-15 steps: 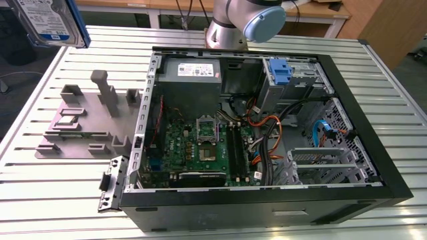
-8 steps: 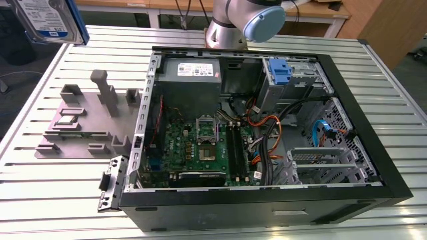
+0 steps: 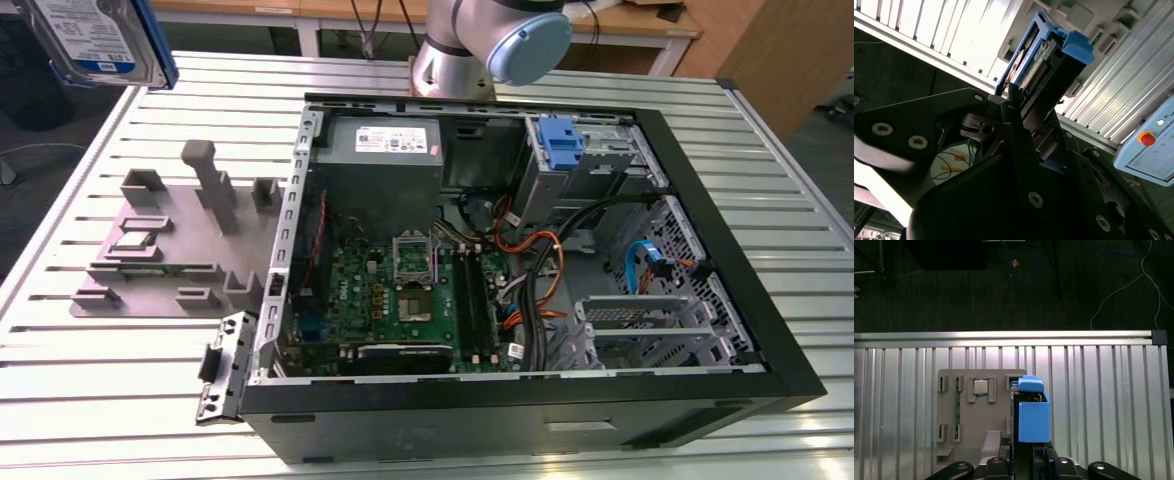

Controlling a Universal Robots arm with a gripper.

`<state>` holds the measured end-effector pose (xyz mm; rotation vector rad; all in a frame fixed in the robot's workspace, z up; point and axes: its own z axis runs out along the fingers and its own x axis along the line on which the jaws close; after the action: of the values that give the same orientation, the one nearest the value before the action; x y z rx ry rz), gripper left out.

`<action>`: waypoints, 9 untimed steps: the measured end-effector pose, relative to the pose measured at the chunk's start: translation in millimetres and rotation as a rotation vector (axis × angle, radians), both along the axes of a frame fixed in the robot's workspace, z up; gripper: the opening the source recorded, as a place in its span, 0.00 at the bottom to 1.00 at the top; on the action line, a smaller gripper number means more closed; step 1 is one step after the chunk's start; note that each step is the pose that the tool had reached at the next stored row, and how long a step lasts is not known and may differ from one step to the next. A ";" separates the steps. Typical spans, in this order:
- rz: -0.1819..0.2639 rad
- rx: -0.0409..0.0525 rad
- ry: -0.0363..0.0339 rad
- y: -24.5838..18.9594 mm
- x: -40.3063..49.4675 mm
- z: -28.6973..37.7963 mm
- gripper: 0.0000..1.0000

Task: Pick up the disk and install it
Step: 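Pick up the disk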

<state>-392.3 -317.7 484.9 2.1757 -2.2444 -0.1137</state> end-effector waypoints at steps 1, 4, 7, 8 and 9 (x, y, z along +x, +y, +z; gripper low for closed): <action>0.000 0.0000 0.0000 0.0 0.0 0.2 0.35; 0.000 0.0000 0.0000 0.0 0.0 2.7 0.35; 0.000 0.0000 0.0000 0.0 0.0 5.7 0.35; 0.000 0.0000 0.0000 0.0 0.0 6.3 0.35; 0.000 0.0000 0.0000 0.0 0.0 6.4 0.35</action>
<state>-392.3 -317.7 491.3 2.1757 -2.2444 -0.1137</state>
